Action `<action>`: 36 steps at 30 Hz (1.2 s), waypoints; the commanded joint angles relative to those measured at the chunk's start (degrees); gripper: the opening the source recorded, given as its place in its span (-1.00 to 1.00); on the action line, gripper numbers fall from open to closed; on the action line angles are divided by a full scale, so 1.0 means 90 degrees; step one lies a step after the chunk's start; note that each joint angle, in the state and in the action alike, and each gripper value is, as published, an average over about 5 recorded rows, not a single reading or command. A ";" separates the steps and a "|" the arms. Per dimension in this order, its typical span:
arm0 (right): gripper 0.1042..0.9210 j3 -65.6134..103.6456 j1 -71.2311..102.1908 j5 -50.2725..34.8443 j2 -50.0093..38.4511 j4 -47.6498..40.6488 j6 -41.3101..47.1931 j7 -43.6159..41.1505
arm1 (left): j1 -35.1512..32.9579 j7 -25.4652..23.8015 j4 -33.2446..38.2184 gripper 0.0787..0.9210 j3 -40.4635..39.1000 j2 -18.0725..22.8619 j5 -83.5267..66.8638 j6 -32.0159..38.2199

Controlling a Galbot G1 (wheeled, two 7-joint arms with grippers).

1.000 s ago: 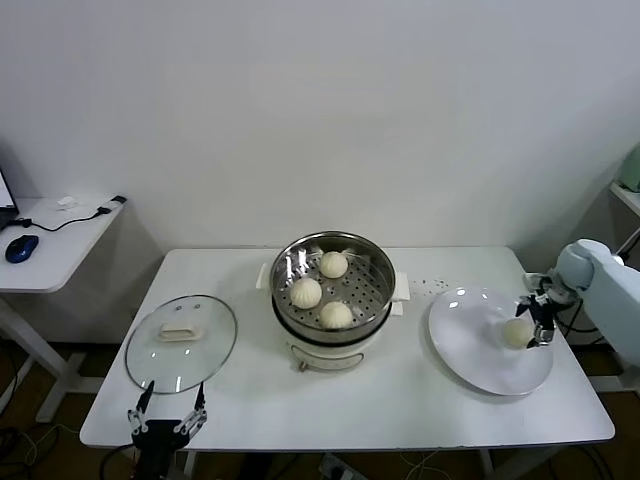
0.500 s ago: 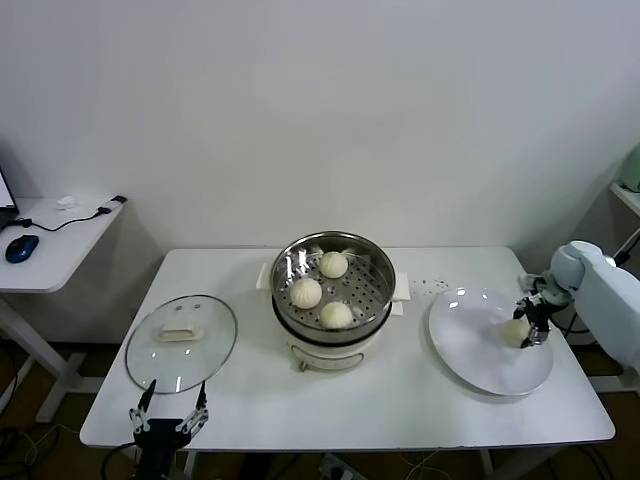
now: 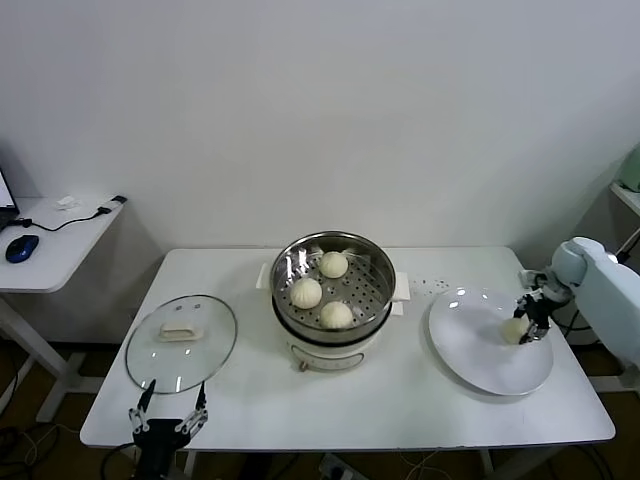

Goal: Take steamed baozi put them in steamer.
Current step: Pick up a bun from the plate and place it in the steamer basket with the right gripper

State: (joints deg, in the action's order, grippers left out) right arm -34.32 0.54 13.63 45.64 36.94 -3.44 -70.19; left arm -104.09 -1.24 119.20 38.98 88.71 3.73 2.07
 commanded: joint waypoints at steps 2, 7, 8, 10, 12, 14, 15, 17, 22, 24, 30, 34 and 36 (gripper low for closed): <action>0.24 -0.2993 -0.2320 -0.3169 -0.0391 0.1254 0.1054 0.0229 | -0.0015 0.0013 0.0050 0.77 -0.0053 -0.0007 -0.0028 -0.0018; 0.24 -0.4677 -0.3855 -0.4695 0.0058 0.1748 0.1400 0.0403 | -0.0055 0.0018 0.0090 0.77 -0.0162 0.0000 -0.0034 -0.0018; 0.24 -0.4911 -0.4119 -0.4905 0.0198 0.1801 0.1451 0.0432 | -0.0076 0.0011 0.0122 0.77 -0.0193 -0.0011 -0.0031 -0.0033; 0.24 -0.5292 -0.4590 -0.5341 0.0520 0.1867 0.1564 0.0491 | -0.0127 -0.0008 0.0213 0.77 -0.0257 -0.0039 -0.0015 -0.0067; 0.25 -0.5574 -0.4919 -0.5696 0.0831 0.1884 0.1656 0.0552 | -0.0171 -0.0029 0.0313 0.77 -0.0316 -0.0063 0.0023 -0.0097; 0.25 -0.5827 -0.5165 -0.6115 0.1140 0.1898 0.1737 0.0627 | -0.0180 -0.0036 0.0367 0.77 -0.0343 -0.0068 0.0068 -0.0103; 0.25 -0.5949 -0.5265 -0.6338 0.1290 0.1916 0.1784 0.0669 | -0.0183 -0.0038 0.0381 0.77 -0.0352 -0.0072 0.0084 -0.0102; 0.25 -0.6216 -0.5455 -0.6809 0.1591 0.1968 0.1889 0.0765 | -0.0217 -0.0040 0.0422 0.77 -0.0397 -0.0095 0.0099 -0.0099; 0.24 -0.6951 -0.5776 -0.7549 0.2295 0.2204 0.2029 0.0933 | -0.0372 -0.0108 0.0626 0.77 -0.0590 -0.0194 0.0139 -0.0080; 0.24 -0.7095 -0.5785 -0.7700 0.2474 0.2365 0.2107 0.1014 | -0.0332 -0.0115 0.0624 0.77 -0.0619 -0.0194 0.0157 -0.0075; 0.24 -0.7320 -0.5529 -0.7685 0.2848 0.2640 0.2277 0.1226 | -0.0189 -0.0117 0.0598 0.77 -0.0553 -0.0218 0.0123 -0.0074; 0.24 -0.7445 -0.5235 -0.7478 0.2994 0.2604 0.2318 0.1302 | -0.0202 -0.0115 0.0567 0.77 -0.0505 -0.0239 0.0087 -0.0043; 0.24 -0.7461 -0.5061 -0.7350 0.3043 0.2545 0.2343 0.1313 | -0.0216 -0.0113 0.0543 0.77 -0.0495 -0.0240 0.0080 -0.0024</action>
State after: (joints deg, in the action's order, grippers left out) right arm -94.57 -45.34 -48.78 67.00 57.87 15.54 -60.24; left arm -106.03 -2.12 123.74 34.83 86.76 4.55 1.75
